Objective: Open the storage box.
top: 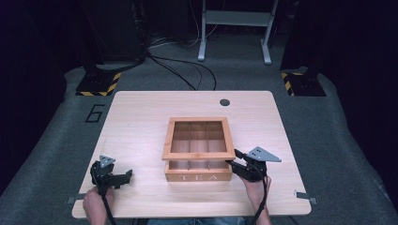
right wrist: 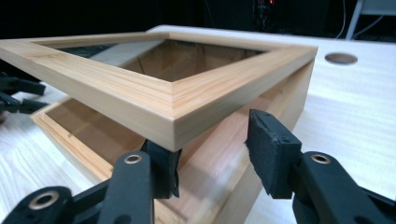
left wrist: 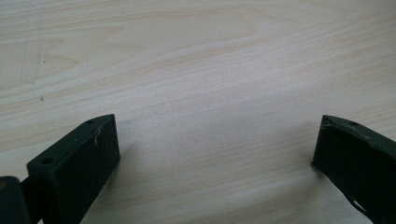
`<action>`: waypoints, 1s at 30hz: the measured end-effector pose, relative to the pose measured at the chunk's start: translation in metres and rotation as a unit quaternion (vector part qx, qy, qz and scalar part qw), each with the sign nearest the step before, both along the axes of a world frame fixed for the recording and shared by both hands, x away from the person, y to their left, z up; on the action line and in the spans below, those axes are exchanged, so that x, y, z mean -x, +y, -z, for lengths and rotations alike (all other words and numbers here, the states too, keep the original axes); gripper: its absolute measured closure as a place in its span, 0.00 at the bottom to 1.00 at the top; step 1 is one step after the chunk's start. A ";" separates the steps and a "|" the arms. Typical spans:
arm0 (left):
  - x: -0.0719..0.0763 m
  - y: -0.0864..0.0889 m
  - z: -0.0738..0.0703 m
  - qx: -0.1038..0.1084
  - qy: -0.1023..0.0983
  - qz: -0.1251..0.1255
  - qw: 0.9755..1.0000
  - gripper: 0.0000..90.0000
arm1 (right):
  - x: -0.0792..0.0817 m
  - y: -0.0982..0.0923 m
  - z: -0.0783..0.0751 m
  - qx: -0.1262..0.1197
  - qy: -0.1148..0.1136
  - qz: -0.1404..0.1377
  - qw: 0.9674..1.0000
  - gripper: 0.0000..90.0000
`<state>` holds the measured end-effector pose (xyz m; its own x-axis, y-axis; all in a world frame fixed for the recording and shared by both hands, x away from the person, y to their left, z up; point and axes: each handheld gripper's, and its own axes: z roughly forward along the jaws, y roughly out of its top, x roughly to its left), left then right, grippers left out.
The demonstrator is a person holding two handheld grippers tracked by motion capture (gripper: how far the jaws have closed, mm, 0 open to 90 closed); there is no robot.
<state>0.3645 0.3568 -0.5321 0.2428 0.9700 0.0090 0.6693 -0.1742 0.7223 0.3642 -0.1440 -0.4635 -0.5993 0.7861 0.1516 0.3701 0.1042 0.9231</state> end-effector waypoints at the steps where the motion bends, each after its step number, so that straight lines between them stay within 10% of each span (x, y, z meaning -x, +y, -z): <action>1: 0.000 0.000 0.000 0.000 0.000 0.000 1.000 0.00 | 0.000 0.000 0.002 0.002 0.002 0.002 1.000 0.60; 15: 0.000 0.000 0.000 0.000 0.000 0.000 1.000 0.00 | 0.009 -0.005 0.018 0.014 0.040 0.007 0.999 0.51; 30: 0.000 0.000 0.000 0.002 0.001 0.000 1.000 0.00 | 0.023 -0.012 0.043 0.044 0.116 -0.025 0.992 0.18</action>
